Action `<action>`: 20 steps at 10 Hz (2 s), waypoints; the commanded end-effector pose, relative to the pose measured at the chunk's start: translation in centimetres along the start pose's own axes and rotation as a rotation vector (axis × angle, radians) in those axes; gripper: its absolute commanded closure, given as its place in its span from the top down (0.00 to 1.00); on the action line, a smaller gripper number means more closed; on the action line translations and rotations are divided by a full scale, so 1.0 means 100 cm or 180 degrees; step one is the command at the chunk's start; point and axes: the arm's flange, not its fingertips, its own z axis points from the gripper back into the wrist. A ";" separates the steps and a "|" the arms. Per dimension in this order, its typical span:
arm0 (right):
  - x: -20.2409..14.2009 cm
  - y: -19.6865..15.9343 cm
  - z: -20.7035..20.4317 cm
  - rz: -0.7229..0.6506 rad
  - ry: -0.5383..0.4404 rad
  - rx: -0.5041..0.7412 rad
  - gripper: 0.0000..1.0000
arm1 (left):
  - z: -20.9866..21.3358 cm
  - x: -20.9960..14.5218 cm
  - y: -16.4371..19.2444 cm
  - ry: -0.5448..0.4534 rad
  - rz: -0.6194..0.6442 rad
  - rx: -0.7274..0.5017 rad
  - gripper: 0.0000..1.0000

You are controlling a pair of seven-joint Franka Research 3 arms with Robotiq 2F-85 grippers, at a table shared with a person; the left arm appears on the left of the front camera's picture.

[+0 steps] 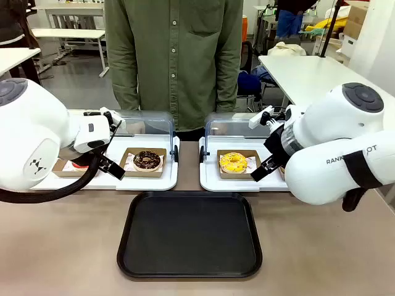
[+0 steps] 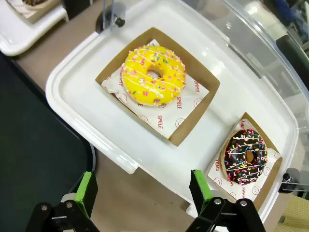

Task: Move the third donut from the left to the tray.
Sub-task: Pick up the Paper togo box containing the Donut indicated by the person and place it on the Handle tray.

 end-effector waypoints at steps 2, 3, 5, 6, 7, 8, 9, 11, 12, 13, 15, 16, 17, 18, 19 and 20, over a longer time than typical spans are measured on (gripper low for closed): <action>0.000 0.000 0.000 0.0000 0.0000 0.0000 1.00 | 0.000 0.000 0.000 -0.0001 0.0000 0.0000 1.00; 0.000 0.000 0.000 0.0000 0.0000 0.0000 1.00 | 0.000 0.000 0.000 -0.0001 0.0000 0.0000 1.00; 0.000 0.000 0.000 0.0000 0.0000 0.0000 1.00 | 0.000 0.000 0.000 -0.0001 0.0000 0.0000 1.00; 0.000 0.000 0.000 0.0000 0.0000 0.0000 1.00 | 0.000 0.000 0.000 -0.0001 0.0000 0.0000 1.00; 0.000 0.000 0.000 0.0000 0.0000 0.0000 1.00 | 0.000 0.000 0.000 -0.0001 0.0000 0.0000 1.00; 0.000 0.000 0.000 0.0000 0.0000 0.0000 1.00 | 0.000 0.000 0.000 -0.0001 0.0000 0.0000 1.00; 0.000 0.000 0.000 0.0000 0.0000 0.0000 1.00 | 0.000 0.000 0.000 -0.0001 0.0000 0.0000 1.00; 0.011 -0.018 0.023 -0.0076 -0.0101 0.0038 1.00 | 0.018 0.011 0.013 -0.0009 -0.0029 -0.0226 1.00; 0.018 -0.044 0.047 -0.0201 -0.0206 0.0239 1.00 | 0.036 0.024 0.039 0.0044 -0.0034 -0.0618 1.00; 0.016 -0.070 0.070 -0.0320 -0.0319 0.0345 1.00 | 0.054 0.034 0.066 0.0068 -0.0060 -0.0800 1.00; -0.016 -0.132 0.115 -0.0452 -0.0531 0.0570 1.00 | 0.087 0.038 0.122 0.0041 -0.0378 -0.1307 1.00; -0.038 -0.165 0.130 -0.0417 -0.0672 0.0748 1.00 | 0.096 0.034 0.149 -0.0048 -0.0592 -0.1568 1.00; -0.061 -0.195 0.137 -0.0322 -0.0841 0.0907 1.00 | 0.096 0.023 0.177 -0.0178 -0.0844 -0.1809 1.00; -0.089 -0.226 0.141 -0.0272 -0.1051 0.1016 1.00 | 0.096 0.006 0.209 -0.0402 -0.1073 -0.2021 1.00; -0.113 -0.248 0.142 -0.0207 -0.1260 0.1133 1.00 | 0.097 -0.017 0.237 -0.0629 -0.1175 -0.2131 1.00; -0.134 -0.262 0.140 -0.0140 -0.1479 0.1235 1.00 | 0.094 -0.044 0.261 -0.0773 -0.1324 -0.2071 1.00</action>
